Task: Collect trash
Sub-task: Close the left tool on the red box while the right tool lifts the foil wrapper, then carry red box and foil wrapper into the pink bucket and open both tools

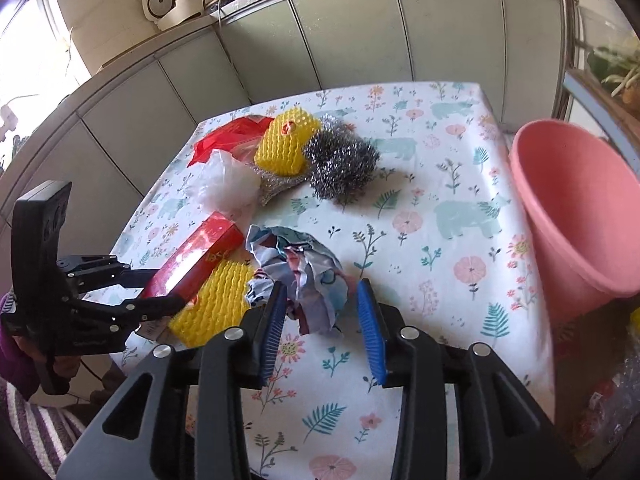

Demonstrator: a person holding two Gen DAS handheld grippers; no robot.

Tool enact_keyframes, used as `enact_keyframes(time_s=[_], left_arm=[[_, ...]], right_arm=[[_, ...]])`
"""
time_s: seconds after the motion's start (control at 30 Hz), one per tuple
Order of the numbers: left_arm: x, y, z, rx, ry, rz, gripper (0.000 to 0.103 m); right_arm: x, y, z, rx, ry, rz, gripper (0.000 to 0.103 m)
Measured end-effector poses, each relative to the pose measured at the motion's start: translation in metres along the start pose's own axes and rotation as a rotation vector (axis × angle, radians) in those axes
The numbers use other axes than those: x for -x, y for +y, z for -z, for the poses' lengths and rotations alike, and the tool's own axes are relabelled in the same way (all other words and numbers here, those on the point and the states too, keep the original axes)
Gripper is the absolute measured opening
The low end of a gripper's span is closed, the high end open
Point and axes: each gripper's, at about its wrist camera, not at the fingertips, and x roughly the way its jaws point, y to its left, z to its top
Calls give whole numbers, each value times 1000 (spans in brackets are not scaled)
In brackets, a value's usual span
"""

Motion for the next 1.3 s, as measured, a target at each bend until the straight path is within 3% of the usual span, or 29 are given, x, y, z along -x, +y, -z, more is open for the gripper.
enact_keyframes(time_s=[0.03, 0.23, 0.43, 0.6, 0.7, 0.8, 0.93, 1.13, 1.3], left_arm=[[1, 0, 0, -2, -10, 2, 41], [21, -8, -3, -22, -87, -3, 39], [45, -21, -13, -35, -177, 2, 39], [53, -37, -35, -43, -241, 48, 39], [52, -54, -57, -41, -271, 116, 39], [44, -77, -83, -47, -281, 174, 39], [30, -118, -116, -112, -292, 204, 39], [-6, -175, -159, -160, -274, 237, 40], [-48, -199, -184, -134, -217, 255, 40]], right_arm=[[-1, 1, 1, 3, 2, -18, 24], [10, 0, 7, 7, -44, -45, 3], [28, -5, 11, -8, -121, -74, 2], [48, -20, 8, -47, -198, -47, 2], [69, -42, 4, -97, -266, 7, 2], [90, -73, 1, -161, -331, 113, 2], [105, -109, -1, -238, -379, 231, 2], [101, -152, -7, -307, -395, 394, 2], [83, -178, -11, -342, -350, 438, 2]])
